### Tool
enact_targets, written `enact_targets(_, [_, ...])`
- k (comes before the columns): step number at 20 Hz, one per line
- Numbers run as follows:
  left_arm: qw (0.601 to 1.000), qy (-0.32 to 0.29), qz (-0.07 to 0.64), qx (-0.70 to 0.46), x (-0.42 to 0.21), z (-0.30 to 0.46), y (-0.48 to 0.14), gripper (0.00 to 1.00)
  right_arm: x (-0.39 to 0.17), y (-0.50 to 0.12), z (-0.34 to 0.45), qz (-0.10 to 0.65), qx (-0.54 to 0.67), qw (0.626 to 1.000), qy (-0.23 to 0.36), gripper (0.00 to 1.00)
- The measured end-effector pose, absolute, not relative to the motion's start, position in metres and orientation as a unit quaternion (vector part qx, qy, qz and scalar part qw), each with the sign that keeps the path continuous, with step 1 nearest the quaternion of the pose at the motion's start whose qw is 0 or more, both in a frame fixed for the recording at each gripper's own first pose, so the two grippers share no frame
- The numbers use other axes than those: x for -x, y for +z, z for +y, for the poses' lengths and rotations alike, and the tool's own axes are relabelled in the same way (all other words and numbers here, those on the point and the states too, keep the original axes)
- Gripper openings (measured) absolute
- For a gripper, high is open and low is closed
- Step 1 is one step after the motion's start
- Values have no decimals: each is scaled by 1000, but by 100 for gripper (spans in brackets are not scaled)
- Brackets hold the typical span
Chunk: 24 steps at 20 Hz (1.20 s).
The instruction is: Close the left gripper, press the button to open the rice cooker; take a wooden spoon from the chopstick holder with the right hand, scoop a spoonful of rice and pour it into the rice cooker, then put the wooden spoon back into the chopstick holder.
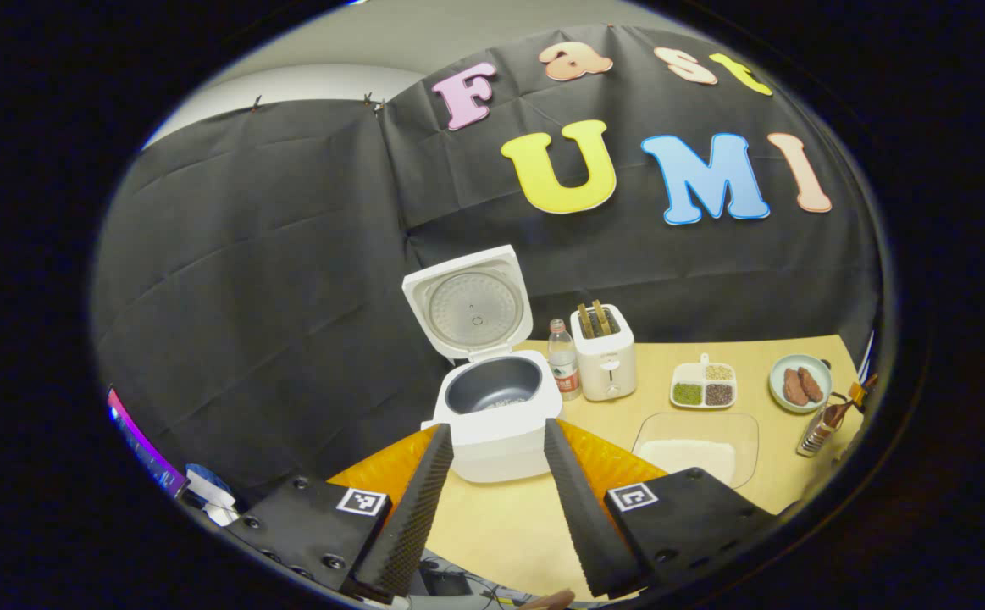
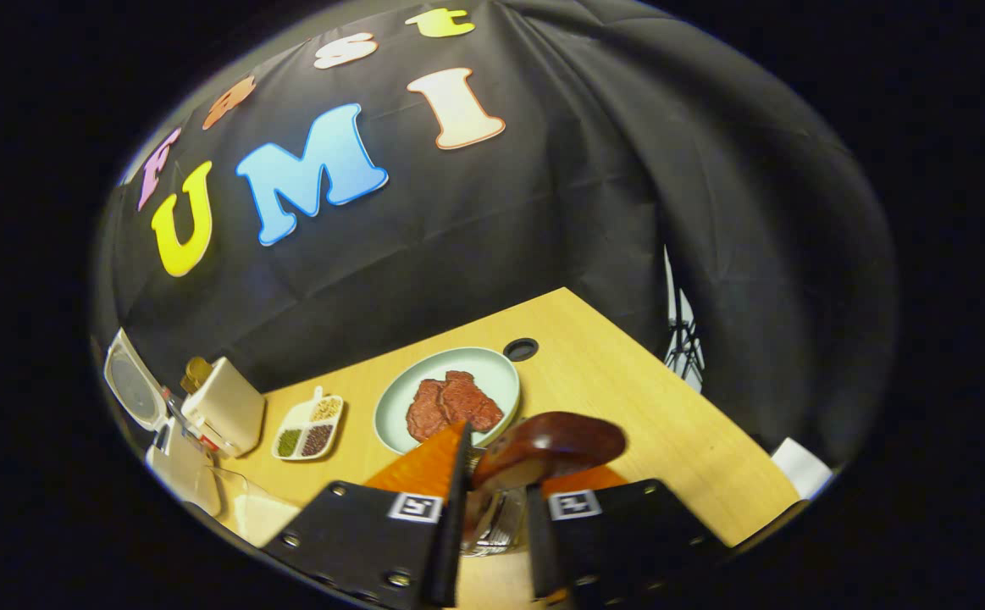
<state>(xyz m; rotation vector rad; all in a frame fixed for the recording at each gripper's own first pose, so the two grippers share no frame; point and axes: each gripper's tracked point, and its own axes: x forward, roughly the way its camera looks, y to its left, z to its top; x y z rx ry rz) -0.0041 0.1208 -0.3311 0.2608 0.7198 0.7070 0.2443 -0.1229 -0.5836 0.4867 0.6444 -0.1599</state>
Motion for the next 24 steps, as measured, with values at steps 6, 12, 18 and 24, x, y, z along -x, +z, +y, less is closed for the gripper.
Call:
enact_targets(6, [869, 337, 338, -134, 19, 115, -315, 80, -243, -571, -111, 337, -305, 889, -50, 18])
enact_targets(12, [883, 331, 311, -121, 26, 120, -294, 80, -245, -510, -109, 316, -283, 905, -25, 18])
enact_targets(18, [901, 322, 276, -86, 54, 149, -276, 75, -231, -432, -65, 293, -254, 922, 12, 18])
enact_targets(24, [919, 294, 259, -39, 109, 192, -259, 75, -190, -382, 52, 300, -213, 927, 70, 18])
